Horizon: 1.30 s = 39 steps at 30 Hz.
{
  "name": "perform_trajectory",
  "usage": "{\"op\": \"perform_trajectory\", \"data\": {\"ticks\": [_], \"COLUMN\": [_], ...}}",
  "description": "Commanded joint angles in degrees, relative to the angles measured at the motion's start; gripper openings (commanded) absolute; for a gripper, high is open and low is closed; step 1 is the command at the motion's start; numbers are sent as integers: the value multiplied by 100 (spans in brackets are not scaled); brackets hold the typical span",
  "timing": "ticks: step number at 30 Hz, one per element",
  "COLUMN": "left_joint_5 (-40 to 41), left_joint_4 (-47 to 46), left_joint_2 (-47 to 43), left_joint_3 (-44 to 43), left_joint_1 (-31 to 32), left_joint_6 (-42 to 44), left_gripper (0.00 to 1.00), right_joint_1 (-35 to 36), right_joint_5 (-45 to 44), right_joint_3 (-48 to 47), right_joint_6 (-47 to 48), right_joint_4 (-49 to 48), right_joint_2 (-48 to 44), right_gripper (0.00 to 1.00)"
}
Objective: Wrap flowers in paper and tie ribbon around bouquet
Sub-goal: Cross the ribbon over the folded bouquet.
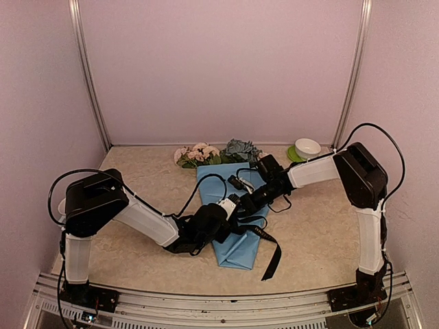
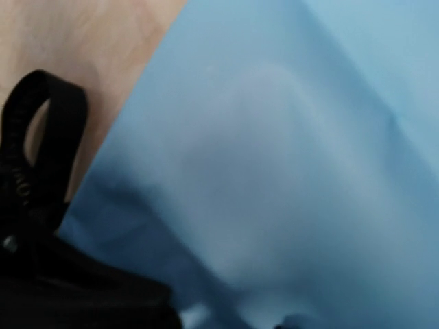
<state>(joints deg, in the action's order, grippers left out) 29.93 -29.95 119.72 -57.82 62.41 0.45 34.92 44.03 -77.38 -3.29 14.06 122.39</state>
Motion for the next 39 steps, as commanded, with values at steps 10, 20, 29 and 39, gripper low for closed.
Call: {"op": "perform_trajectory", "data": {"ticks": [10, 20, 29, 39], "left_joint_5": [-134, -460, -274, -305], "left_joint_4": [-291, -362, -362, -61], "left_joint_2": [-217, -314, -479, -237], "left_joint_3": [65, 127, 235, 60], "left_joint_1": [-2, -156, -168, -188], "left_joint_6": [39, -262, -227, -277], "left_gripper": [0, 27, 25, 31], "right_joint_1": [-93, -64, -64, -73], "right_joint_5": [953, 662, 187, -198], "right_joint_3": [788, 834, 1085, 1459], "right_joint_6": [-595, -736, -679, -393], "right_joint_4": [-930, -1087, -1147, -812], "right_joint_2": [-735, -420, -729, -1337], "right_gripper": [33, 6, 0, 19]}}
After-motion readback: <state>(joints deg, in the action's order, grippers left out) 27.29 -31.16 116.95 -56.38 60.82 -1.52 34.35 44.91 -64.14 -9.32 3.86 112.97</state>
